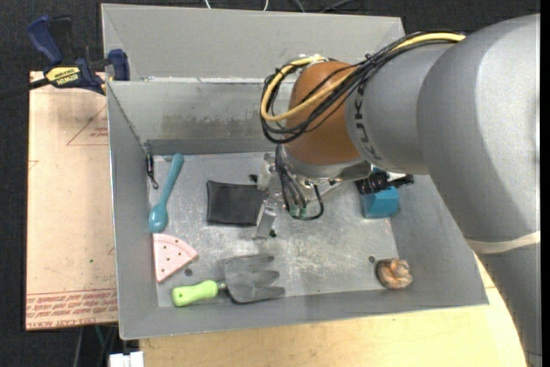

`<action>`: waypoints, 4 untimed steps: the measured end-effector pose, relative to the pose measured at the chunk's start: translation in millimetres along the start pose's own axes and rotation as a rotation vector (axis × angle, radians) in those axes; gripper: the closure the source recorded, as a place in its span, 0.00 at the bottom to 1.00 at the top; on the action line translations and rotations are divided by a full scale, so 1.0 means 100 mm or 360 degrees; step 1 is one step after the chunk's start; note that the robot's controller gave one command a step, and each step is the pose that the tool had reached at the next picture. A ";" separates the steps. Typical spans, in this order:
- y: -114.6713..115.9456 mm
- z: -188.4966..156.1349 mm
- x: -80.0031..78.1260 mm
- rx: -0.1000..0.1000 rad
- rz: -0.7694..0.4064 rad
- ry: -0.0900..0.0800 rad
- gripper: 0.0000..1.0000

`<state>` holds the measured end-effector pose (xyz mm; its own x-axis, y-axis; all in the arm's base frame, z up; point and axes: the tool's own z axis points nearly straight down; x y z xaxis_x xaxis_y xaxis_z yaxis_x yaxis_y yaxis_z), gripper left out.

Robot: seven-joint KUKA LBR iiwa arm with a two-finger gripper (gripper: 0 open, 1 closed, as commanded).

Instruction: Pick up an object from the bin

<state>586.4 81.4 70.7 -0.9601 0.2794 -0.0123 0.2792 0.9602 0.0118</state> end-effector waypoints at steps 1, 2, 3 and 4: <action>0.01 -0.01 0.11 0.0001 -0.0117 -0.0001 0.00; -0.06 -0.01 0.05 -0.0004 -0.0005 -0.0006 1.00; -0.06 -0.01 0.05 -0.0004 -0.0004 -0.0006 1.00; 0.00 -0.63 0.02 0.0000 -0.0015 0.0001 1.00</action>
Offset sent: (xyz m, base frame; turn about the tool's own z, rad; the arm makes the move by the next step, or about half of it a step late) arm -0.0077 -0.0058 -0.0007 -0.0014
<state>583.4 81.0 133.3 -0.9627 0.2703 -0.0115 0.2702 0.9627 0.0119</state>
